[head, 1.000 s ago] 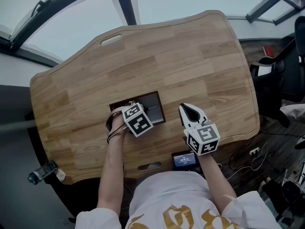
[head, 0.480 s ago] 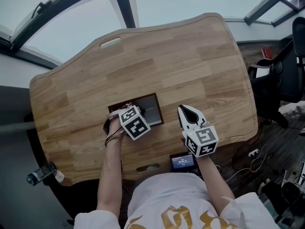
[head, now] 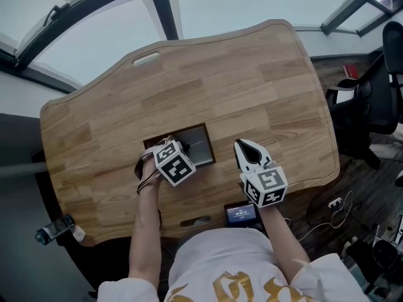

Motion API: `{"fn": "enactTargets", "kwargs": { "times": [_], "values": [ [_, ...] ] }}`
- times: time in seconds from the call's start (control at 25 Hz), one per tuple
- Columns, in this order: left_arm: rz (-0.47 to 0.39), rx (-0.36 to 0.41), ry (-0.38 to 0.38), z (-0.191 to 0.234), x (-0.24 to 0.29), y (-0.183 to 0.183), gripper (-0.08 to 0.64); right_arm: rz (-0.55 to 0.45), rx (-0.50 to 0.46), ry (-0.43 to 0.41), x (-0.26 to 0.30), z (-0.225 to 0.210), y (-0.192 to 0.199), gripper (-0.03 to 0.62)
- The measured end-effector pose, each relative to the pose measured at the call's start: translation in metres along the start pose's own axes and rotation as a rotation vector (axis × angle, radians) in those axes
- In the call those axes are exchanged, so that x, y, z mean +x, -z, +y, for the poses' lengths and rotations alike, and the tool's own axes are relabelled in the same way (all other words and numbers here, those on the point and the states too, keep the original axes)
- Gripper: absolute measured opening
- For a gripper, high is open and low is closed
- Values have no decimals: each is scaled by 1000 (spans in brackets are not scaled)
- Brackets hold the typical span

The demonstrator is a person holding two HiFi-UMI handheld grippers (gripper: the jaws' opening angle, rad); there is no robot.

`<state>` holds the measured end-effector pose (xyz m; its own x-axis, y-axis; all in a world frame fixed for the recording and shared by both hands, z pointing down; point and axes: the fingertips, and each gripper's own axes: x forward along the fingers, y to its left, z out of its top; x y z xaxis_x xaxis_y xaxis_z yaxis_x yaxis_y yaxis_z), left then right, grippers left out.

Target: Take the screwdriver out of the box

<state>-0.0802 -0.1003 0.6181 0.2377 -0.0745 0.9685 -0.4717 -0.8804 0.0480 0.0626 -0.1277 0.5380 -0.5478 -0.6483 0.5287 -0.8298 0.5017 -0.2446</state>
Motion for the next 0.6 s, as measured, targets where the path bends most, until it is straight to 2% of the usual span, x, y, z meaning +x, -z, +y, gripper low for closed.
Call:
{"fn": "enactTargets", "kwargs": {
  "times": [0.36,0.6],
  "values": [
    [-22,-31,-16,1,-5,2,80,-14,-5,-3,-3,4,-5,32],
    [-76,-81,-33,2,-15,-2,80,-28,-13,-1,-7,5,-11,32]
  ]
}}
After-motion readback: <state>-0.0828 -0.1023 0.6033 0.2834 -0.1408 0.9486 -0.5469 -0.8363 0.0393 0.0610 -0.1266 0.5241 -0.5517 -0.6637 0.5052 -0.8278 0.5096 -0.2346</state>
